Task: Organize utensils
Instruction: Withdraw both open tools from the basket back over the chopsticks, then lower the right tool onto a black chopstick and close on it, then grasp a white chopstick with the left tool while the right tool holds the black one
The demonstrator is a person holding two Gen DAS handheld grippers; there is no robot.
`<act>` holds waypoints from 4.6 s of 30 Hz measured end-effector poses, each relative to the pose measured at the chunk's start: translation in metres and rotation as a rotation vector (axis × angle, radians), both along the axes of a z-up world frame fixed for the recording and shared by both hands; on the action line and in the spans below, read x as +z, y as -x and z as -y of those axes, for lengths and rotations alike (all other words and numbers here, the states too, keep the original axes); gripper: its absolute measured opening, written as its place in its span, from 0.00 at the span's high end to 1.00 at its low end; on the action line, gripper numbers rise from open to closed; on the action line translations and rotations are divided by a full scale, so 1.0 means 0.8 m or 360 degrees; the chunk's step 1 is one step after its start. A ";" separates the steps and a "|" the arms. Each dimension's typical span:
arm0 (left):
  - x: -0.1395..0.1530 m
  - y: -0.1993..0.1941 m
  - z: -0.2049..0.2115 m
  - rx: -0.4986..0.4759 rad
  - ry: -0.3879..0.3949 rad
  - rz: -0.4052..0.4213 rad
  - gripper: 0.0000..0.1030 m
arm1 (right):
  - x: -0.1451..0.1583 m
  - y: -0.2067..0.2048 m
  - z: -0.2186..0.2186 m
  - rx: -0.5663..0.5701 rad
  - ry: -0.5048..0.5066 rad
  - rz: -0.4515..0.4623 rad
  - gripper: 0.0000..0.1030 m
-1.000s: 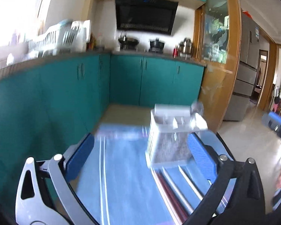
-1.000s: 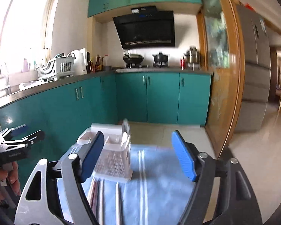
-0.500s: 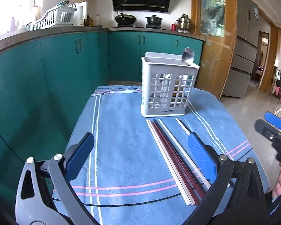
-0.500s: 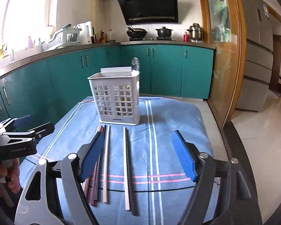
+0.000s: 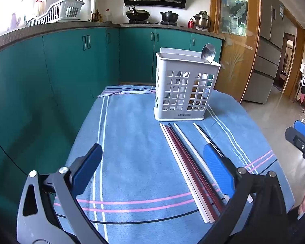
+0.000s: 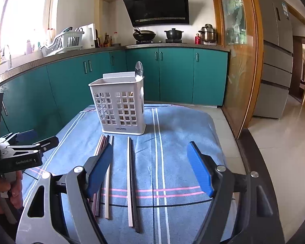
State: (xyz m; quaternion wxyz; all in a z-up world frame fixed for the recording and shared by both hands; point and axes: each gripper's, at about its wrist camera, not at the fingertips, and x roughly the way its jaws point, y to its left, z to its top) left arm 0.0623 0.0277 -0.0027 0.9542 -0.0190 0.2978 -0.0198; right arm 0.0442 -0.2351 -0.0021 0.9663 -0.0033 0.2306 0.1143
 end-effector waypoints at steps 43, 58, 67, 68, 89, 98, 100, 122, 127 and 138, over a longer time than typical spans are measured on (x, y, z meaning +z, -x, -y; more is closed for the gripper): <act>0.005 -0.042 -0.052 0.0104 0.0076 -0.0031 0.14 | -0.114 -0.237 -0.117 0.0270 0.0326 -0.0652 0.89; 0.001 -0.043 -0.051 0.0105 0.0063 -0.0043 0.14 | -0.117 -0.213 -0.135 0.0333 0.0413 -0.0676 0.89; -0.012 -0.051 -0.045 0.0081 0.0047 -0.0085 0.14 | -0.113 -0.223 -0.126 0.0313 0.0303 -0.0704 0.95; -0.015 -0.054 -0.044 0.0075 0.0050 -0.0099 0.14 | -0.103 -0.222 -0.118 0.0304 0.0250 -0.0681 0.95; -0.100 -0.178 0.018 0.0107 0.0001 -0.0509 0.50 | -0.039 -0.173 -0.048 0.0369 -0.0035 -0.0509 0.95; -0.095 -0.184 0.022 0.0097 0.0027 -0.0559 0.52 | -0.037 -0.171 -0.046 0.0372 -0.0040 -0.0507 0.95; -0.095 -0.185 0.022 0.0117 0.0027 -0.0569 0.52 | -0.037 -0.170 -0.047 0.0375 -0.0037 -0.0508 0.95; -0.100 -0.198 0.030 0.0082 -0.0010 -0.0581 0.49 | -0.040 -0.171 -0.048 0.0371 -0.0028 -0.0525 0.95; -0.101 -0.190 0.039 0.0087 -0.0087 -0.0552 0.62 | -0.040 -0.169 -0.049 0.0373 -0.0023 -0.0524 0.95; -0.047 -0.146 0.022 0.0030 0.0029 -0.0309 0.96 | -0.018 -0.152 -0.037 0.0388 -0.0087 -0.0447 0.95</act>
